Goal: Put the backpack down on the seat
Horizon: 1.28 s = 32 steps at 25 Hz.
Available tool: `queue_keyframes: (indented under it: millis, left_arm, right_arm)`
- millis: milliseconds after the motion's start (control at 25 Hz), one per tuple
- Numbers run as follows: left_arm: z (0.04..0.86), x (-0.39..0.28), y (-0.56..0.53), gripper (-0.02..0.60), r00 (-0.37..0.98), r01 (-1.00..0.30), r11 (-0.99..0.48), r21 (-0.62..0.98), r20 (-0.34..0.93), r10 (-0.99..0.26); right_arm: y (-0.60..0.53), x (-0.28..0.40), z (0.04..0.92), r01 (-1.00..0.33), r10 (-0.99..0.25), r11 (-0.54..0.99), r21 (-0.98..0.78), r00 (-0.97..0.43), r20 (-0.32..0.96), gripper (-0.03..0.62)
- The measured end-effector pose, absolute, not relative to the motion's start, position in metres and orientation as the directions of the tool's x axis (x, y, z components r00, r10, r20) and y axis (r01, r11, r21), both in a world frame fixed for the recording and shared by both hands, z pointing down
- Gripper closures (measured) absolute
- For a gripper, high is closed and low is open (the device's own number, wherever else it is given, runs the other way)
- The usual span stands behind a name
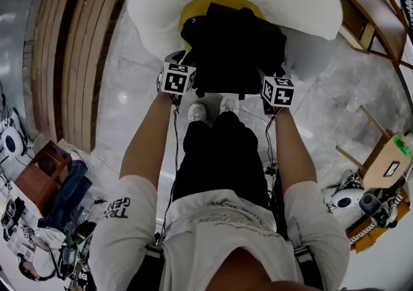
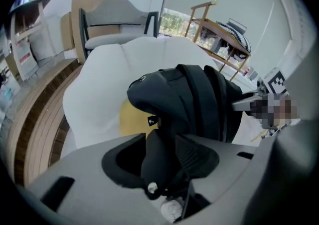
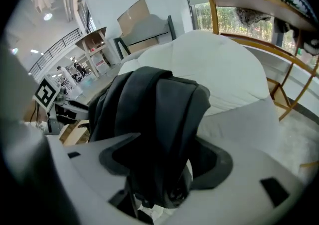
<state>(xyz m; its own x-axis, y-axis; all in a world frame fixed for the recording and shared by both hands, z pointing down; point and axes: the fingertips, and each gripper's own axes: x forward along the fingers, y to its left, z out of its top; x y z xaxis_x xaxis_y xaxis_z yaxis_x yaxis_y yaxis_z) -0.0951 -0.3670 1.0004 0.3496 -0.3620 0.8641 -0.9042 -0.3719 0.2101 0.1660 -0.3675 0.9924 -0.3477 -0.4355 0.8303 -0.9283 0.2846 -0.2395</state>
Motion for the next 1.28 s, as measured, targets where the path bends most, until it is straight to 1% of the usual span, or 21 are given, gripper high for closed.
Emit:
queue_keyframes:
  millis: [40,80,240,320,360,400,440,480,560,600,680,720,880,1000,1120,1280]
  left_arm:
    - [0.995,-0.096,-0.365,0.390,0.364,-0.905,-0.352,0.237,0.861,-0.355]
    - [0.989,-0.096,-0.363,0.360,0.378,-0.904,-0.339,0.261,0.858,-0.348]
    - [0.957,-0.097,-0.355,0.354,0.405,-0.896,-0.338,0.287,0.840,-0.362]
    - [0.933,-0.095,-0.352,0.369,0.426,-0.891,-0.335,0.307,0.821,-0.381]
    - [0.919,-0.094,-0.350,0.411,0.431,-0.890,-0.335,0.309,0.812,-0.394]
    - [0.904,-0.093,-0.349,0.470,0.432,-0.890,-0.338,0.306,0.804,-0.410]
    - [0.888,-0.091,-0.348,0.507,0.432,-0.890,-0.341,0.301,0.795,-0.426]
    - [0.873,-0.090,-0.348,0.524,0.432,-0.891,-0.346,0.295,0.788,-0.439]
    - [0.844,-0.087,-0.348,0.540,0.424,-0.893,-0.357,0.275,0.779,-0.461]
    - [0.829,-0.086,-0.349,0.549,0.419,-0.895,-0.360,0.264,0.775,-0.472]
    - [0.798,-0.081,-0.352,0.555,0.419,-0.896,-0.361,0.258,0.759,-0.498]
    - [0.781,-0.079,-0.355,0.558,0.422,-0.896,-0.362,0.257,0.747,-0.514]
    - [0.706,-0.073,-0.365,0.560,0.432,-0.890,-0.401,0.219,0.686,-0.586]
    - [0.651,-0.073,-0.373,0.558,0.433,-0.890,-0.412,0.194,0.640,-0.635]
    - [0.597,-0.070,-0.380,0.558,0.439,-0.895,-0.392,0.214,0.587,-0.680]
    - [0.522,-0.065,-0.406,0.558,0.440,-0.893,-0.421,0.159,0.498,-0.747]
  right_arm:
    - [-0.368,0.167,0.987,-0.931,-0.446,0.289,-0.224,-0.338,0.829,0.330]
    - [-0.369,0.167,0.981,-0.933,-0.457,0.292,-0.209,-0.327,0.827,0.329]
    - [-0.372,0.163,0.951,-0.951,-0.497,0.266,-0.160,-0.277,0.822,0.327]
    - [-0.372,0.156,0.931,-0.956,-0.512,0.256,-0.144,-0.260,0.819,0.329]
    - [-0.372,0.153,0.919,-0.957,-0.517,0.254,-0.140,-0.257,0.816,0.329]
    - [-0.371,0.149,0.907,-0.957,-0.522,0.253,-0.140,-0.257,0.814,0.335]
    - [-0.370,0.145,0.894,-0.958,-0.525,0.252,-0.139,-0.256,0.812,0.356]
    - [-0.369,0.141,0.880,-0.958,-0.527,0.252,-0.138,-0.255,0.811,0.382]
    - [-0.366,0.134,0.852,-0.958,-0.535,0.255,-0.135,-0.256,0.805,0.410]
    - [-0.364,0.131,0.836,-0.958,-0.543,0.256,-0.131,-0.255,0.800,0.455]
    - [-0.361,0.128,0.805,-0.959,-0.569,0.256,-0.119,-0.249,0.784,0.524]
    - [-0.360,0.127,0.789,-0.960,-0.582,0.254,-0.114,-0.246,0.775,0.537]
    - [-0.350,0.115,0.728,-0.959,-0.611,0.273,-0.071,-0.230,0.758,0.546]
    - [-0.349,0.101,0.678,-0.953,-0.650,0.290,-0.082,-0.259,0.714,0.551]
    - [-0.350,0.094,0.623,-0.953,-0.709,0.284,-0.107,-0.284,0.646,0.553]
    - [-0.379,0.083,0.544,-0.949,-0.798,0.302,-0.091,-0.304,0.520,0.559]
